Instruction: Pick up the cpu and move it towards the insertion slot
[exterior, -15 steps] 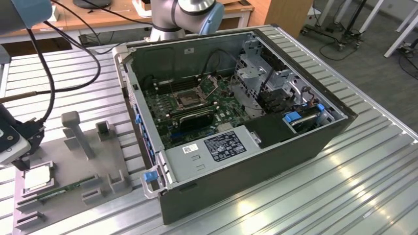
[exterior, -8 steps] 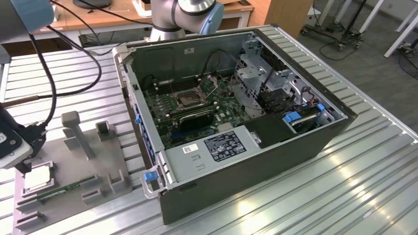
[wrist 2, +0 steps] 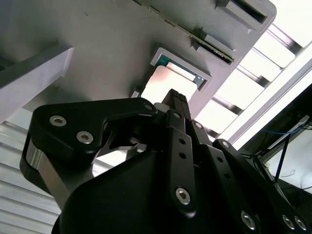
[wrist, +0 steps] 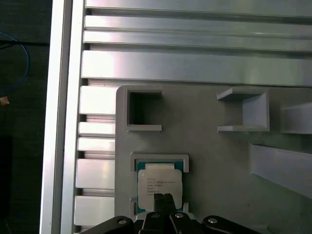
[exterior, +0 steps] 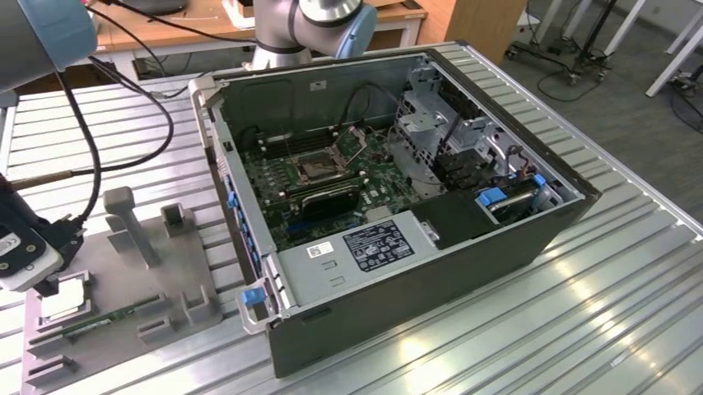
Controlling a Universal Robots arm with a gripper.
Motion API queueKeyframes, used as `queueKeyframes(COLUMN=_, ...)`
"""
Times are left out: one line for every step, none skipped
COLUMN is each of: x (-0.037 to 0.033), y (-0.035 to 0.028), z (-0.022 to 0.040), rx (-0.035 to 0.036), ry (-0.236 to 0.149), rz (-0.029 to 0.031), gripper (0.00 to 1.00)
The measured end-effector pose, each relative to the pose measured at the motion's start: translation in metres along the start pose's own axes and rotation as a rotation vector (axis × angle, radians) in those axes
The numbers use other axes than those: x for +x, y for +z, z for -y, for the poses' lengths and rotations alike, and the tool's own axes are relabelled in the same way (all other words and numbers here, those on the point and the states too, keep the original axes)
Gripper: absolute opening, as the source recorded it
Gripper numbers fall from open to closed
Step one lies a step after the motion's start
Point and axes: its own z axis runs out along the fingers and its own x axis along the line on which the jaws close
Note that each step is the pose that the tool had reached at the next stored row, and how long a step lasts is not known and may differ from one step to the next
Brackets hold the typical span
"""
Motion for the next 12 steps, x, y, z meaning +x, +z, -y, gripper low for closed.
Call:
queueKeyframes(x=0.0, y=0.0005, z=0.0, rx=0.0, ry=0.0, rz=-0.0001, gripper=0.11)
queueKeyframes(x=0.0, y=0.0005, z=0.0, rx=0.0002, ry=0.0, rz=-0.0002, gripper=0.11)
queueKeyframes(x=0.0, y=0.0005, z=0.0, rx=0.0002, ry=-0.001, rz=-0.0003, gripper=0.11)
queueKeyframes(x=0.0, y=0.0005, z=0.0, rx=0.0002, ry=-0.001, rz=-0.0003, gripper=0.11)
queueKeyframes(x=0.0, y=0.0006, z=0.0, rx=0.0001, ry=-0.001, rz=-0.0002, gripper=0.11)
queueKeyframes(x=0.0, y=0.0007, z=0.0, rx=0.0001, ry=-0.001, rz=-0.0001, gripper=0.11)
queueKeyframes(x=0.0, y=0.0014, z=0.0, rx=-0.0002, ry=-0.001, rz=0.0002, gripper=0.11)
queueKeyframes(x=0.0, y=0.0024, z=0.0, rx=-0.0002, ry=-0.001, rz=0.0003, gripper=0.11)
queueKeyframes(x=0.0, y=0.0026, z=0.0001, rx=0.0, ry=-0.001, rz=0.0, gripper=0.11)
queueKeyframes(x=0.0, y=0.0026, z=0.0001, rx=0.0001, ry=-0.001, rz=-0.0002, gripper=0.11)
queueKeyframes(x=0.0, y=0.0026, z=0.0001, rx=0.0001, ry=-0.001, rz=-0.0002, gripper=0.11)
queueKeyframes(x=0.0, y=0.0026, z=0.0001, rx=0.0001, ry=-0.001, rz=-0.0002, gripper=0.11)
